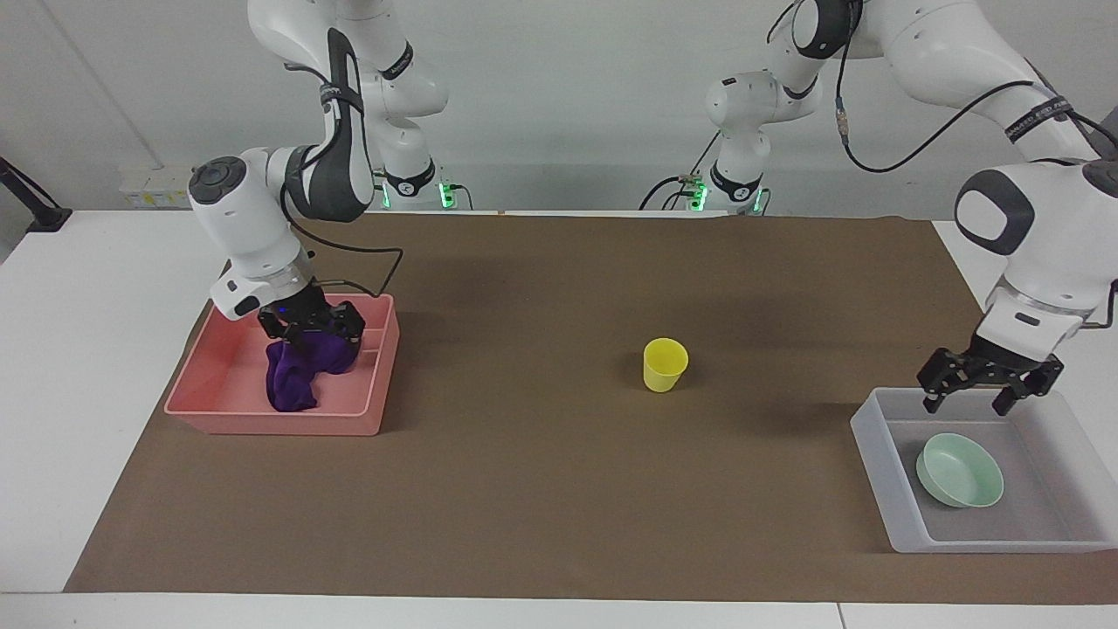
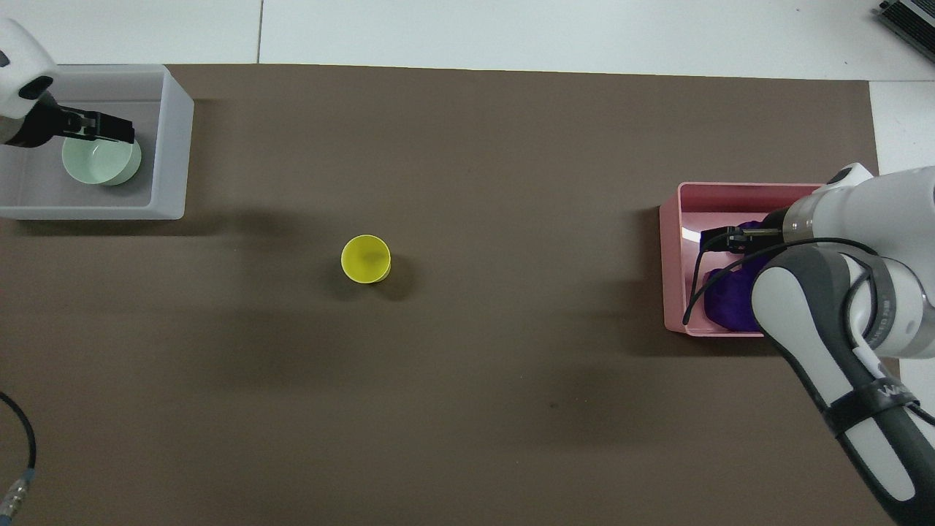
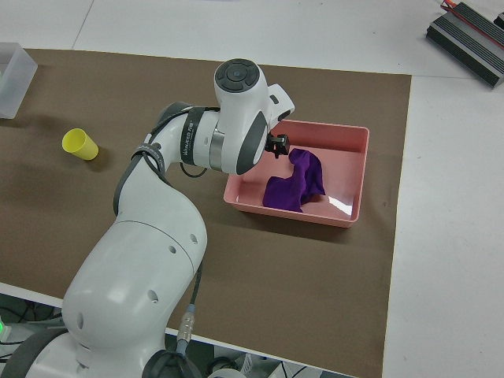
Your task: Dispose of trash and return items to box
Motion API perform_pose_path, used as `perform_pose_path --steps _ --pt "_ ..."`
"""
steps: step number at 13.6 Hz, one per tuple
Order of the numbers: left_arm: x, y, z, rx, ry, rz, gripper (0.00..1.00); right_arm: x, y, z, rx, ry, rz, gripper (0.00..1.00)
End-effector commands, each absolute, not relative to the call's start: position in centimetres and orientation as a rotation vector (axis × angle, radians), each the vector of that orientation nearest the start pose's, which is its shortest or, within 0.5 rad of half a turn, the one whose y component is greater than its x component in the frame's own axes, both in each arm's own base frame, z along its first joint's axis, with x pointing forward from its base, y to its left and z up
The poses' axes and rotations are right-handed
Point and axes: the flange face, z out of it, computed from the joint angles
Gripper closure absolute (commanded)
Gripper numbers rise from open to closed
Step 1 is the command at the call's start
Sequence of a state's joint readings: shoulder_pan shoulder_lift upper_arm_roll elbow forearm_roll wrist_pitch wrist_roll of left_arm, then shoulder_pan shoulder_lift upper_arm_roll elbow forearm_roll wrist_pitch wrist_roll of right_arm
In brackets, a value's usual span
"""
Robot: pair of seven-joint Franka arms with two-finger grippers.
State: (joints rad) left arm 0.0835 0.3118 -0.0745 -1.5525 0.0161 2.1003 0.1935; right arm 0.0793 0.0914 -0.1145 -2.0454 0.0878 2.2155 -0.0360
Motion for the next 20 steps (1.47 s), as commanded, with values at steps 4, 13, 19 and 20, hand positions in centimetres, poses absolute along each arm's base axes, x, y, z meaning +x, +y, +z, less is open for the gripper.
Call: perform_pose_path --steps 4,13,19,20 --pt "60.0 -13.6 43.4 -3.122 0.283 -0.305 0.0 58.1 -0.5 48.9 -3.116 0.1 -0.06 0.0" --pt "52.3 -24.5 35.7 -3.152 0.351 -0.262 0.22 54.2 -3.8 60.1 -3.139 0.047 0.027 0.0" --pt "52.0 -25.4 34.7 -3.179 0.302 -0.35 1.0 53.1 -5.2 61.5 -3.121 0.072 0.008 0.0" --pt "52.5 -25.3 35.2 -3.177 0.321 -0.369 1.0 52.7 -5.2 62.4 -3.12 0.072 -0.018 0.0"
